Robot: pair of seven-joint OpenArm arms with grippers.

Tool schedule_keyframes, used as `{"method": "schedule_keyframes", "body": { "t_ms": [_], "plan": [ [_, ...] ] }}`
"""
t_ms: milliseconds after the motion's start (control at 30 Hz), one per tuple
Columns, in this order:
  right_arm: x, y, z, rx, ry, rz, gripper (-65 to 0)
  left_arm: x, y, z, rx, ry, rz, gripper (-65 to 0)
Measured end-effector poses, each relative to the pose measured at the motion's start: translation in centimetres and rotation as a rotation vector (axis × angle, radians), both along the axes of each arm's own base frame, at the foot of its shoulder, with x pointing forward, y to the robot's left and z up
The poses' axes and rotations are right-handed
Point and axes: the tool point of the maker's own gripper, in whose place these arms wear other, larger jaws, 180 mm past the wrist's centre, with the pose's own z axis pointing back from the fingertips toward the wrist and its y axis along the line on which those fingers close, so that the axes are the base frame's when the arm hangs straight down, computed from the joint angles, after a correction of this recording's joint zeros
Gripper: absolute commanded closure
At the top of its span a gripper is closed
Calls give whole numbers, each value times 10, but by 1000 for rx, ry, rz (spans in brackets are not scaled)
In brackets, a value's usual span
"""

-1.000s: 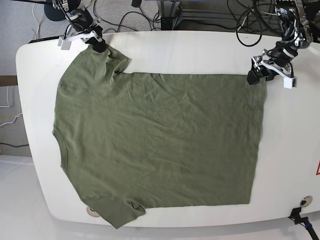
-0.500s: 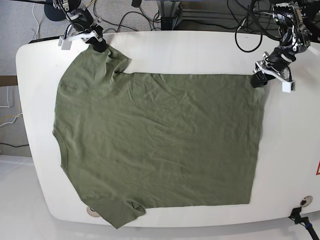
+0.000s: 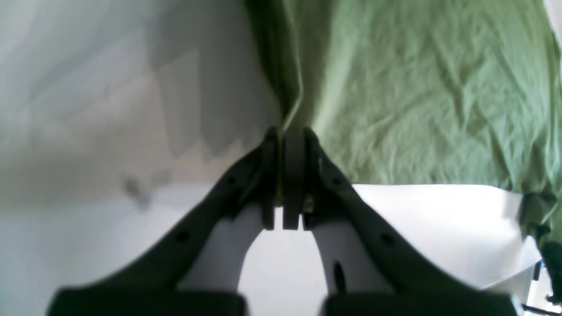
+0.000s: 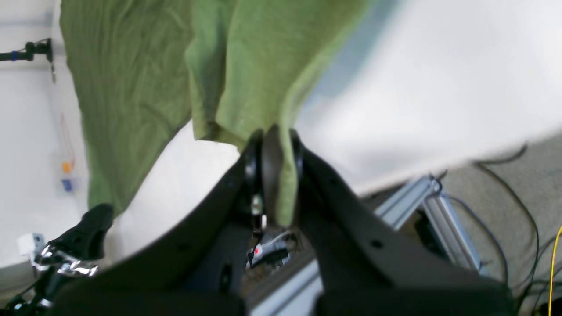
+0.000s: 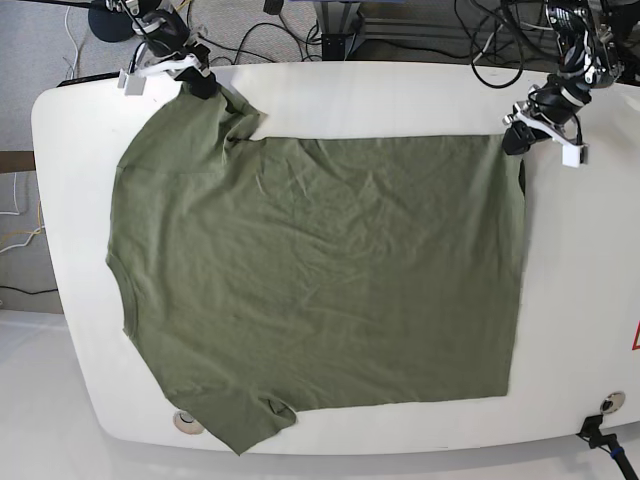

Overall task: Fold the T-shirt properly
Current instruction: 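Pull the shirt toward the robot with both grippers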

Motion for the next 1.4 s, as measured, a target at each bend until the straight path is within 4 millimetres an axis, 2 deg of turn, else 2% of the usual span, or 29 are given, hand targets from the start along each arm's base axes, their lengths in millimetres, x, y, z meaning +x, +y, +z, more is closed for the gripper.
{"method": "schedule_keyframes", "body": {
  "t_ms": [100,200,267,367,433,533,667,733,833,967,1133,1267,1400],
  "plan": [
    [-17,4,5,2,26,13,0,-18,9,8,36,2,11,0],
    [-30,12,19,10,31,42,0,-40,7,7,53,47,-10,0],
    [-36,14,25,9,32,59,0,-52,10,13,74,55,-18,0],
    [-44,13,25,6,52,60,0,-63,12,23,107,58,-32,0],
    [-41,14,28,7,46,64,0,-58,12,35,130,28,-40,0],
    [-15,-1,38,-27,-32,40,0,-41,9,46,132,-32,-47,0],
    [27,-5,54,-53,-147,87,0,1,9,66,134,-146,-40,0],
    [40,-13,54,-75,-167,67,0,17,3,74,124,-194,-51,0],
    [61,-8,64,-69,-223,91,0,28,-9,75,107,-207,-76,0],
    [103,-13,88,-97,-333,124,0,43,-17,68,101,-208,-96,0],
    [139,-11,87,-88,-333,179,0,65,-9,59,105,-202,-69,0],
    [164,-17,83,-82,-323,187,0,75,-6,59,95,-211,-57,0],
    [188,-25,84,-75,-328,176,0,96,-1,66,86,-245,-39,0]
  ]
}}
